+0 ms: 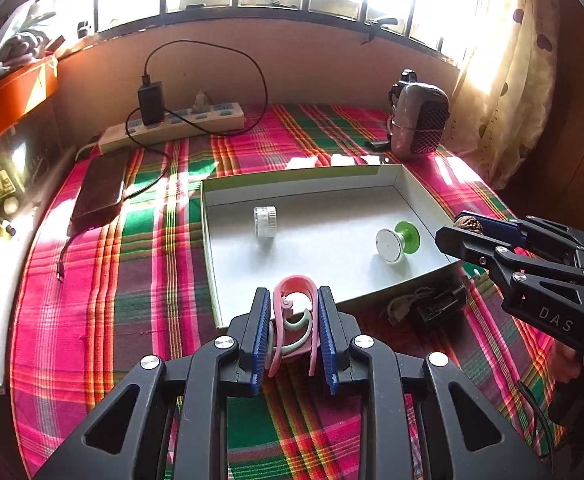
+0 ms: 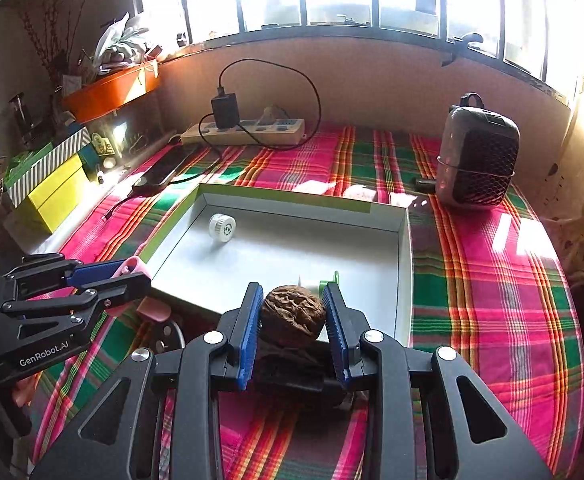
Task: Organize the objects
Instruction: 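Carry the pink clip in the left gripper while the right gripper carries the walnut over the tray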
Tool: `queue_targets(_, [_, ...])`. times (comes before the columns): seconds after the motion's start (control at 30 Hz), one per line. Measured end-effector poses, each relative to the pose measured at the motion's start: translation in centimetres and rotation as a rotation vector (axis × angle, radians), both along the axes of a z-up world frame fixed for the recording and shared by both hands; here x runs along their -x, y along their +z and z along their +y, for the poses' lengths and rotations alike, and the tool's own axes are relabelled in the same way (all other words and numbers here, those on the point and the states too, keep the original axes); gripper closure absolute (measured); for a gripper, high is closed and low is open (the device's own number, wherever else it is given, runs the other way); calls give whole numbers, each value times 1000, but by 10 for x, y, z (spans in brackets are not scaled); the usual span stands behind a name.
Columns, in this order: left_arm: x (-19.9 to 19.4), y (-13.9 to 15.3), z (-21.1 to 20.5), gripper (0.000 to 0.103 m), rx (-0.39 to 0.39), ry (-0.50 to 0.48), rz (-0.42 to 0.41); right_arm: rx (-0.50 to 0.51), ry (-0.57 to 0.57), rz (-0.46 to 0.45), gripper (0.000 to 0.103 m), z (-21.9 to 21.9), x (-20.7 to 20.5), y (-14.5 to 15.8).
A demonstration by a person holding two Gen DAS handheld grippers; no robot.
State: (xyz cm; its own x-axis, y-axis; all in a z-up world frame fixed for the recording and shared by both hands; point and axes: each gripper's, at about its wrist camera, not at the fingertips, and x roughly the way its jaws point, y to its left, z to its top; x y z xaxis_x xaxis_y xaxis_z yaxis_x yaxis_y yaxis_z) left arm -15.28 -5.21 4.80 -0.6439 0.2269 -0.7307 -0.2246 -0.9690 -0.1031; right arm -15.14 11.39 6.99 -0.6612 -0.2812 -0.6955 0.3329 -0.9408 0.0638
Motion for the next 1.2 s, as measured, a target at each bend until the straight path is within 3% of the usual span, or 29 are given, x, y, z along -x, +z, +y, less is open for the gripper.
queue_targets(0.2, [22,-3,3,82,7,15,-3,0,-19,-15,71,2,36,0])
queue_targets(0.63, [62,-24,8,82,11,42,-60,-51,-61,-96,71,3,108,-33])
queue_targets(1.2, [78,-39,8,82,41,56,-92,-105,-64,-135,71,-4,134,-52])
